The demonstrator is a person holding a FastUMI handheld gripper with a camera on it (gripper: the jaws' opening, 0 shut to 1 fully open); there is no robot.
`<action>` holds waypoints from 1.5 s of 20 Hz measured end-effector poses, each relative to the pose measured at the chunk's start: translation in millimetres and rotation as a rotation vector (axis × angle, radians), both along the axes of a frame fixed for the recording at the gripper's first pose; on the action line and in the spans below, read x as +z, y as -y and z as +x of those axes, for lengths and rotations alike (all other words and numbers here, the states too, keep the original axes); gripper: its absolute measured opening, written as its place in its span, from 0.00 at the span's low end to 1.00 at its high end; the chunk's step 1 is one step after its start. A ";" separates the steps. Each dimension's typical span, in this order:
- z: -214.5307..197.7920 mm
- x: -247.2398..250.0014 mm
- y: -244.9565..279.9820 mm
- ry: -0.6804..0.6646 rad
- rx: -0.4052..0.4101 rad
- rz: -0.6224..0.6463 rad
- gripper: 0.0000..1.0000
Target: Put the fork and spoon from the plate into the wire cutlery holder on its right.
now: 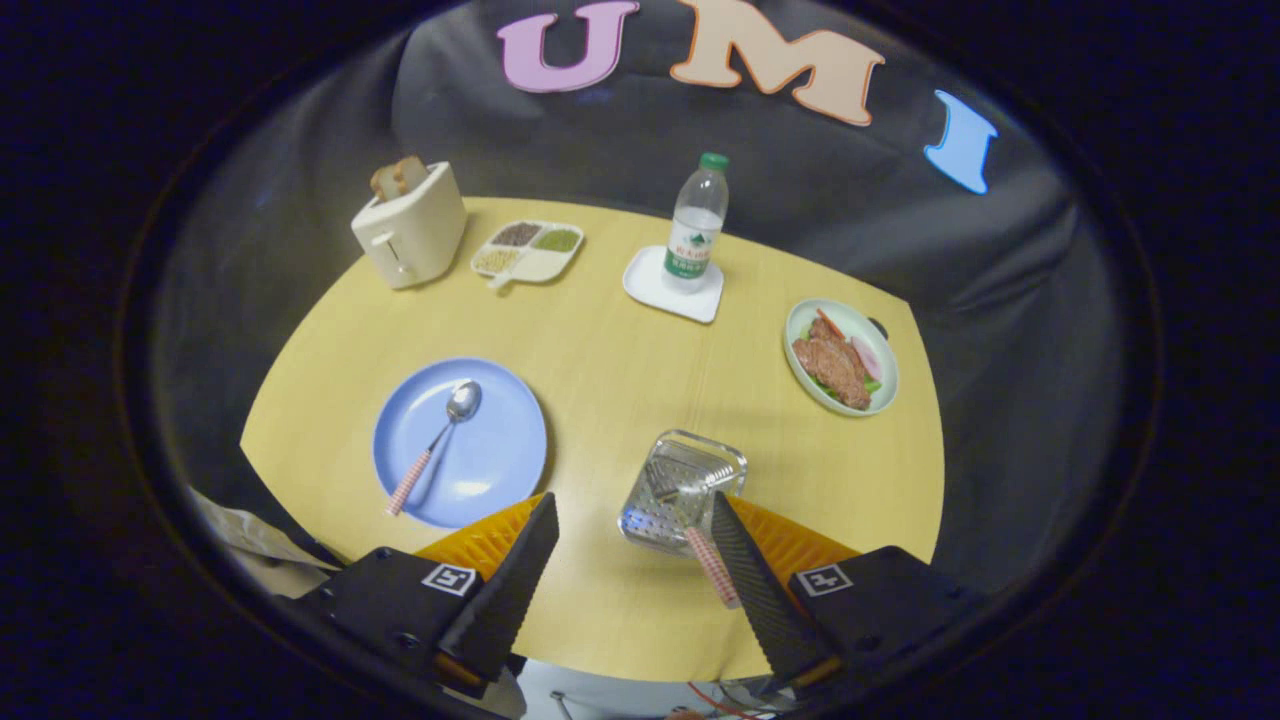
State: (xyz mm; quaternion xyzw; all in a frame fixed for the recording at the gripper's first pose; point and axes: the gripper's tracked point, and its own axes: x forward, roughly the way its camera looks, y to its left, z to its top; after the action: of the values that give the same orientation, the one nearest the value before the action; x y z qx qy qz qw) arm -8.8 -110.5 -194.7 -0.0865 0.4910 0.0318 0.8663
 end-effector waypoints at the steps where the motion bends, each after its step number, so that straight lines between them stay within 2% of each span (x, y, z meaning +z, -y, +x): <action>1: -1.9 3.4 -8.4 0.044 0.003 0.002 0.99; 4: -6.7 2.1 -33.1 0.128 0.008 0.007 0.99; 8: -13.4 -11.6 -71.1 0.189 -0.035 0.074 0.99; 14: -11.5 -39.4 -101.3 0.277 -0.093 0.103 0.99; 18: -14.3 -70.9 -127.3 0.264 -0.132 0.144 0.99; 24: -22.0 -114.9 -162.5 0.202 -0.110 0.136 0.99; 30: -25.1 -136.8 -178.2 0.162 -0.111 0.123 0.97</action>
State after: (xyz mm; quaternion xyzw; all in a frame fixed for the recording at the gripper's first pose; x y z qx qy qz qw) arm -33.8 67.7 -331.5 -0.0080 0.4205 0.0069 0.9072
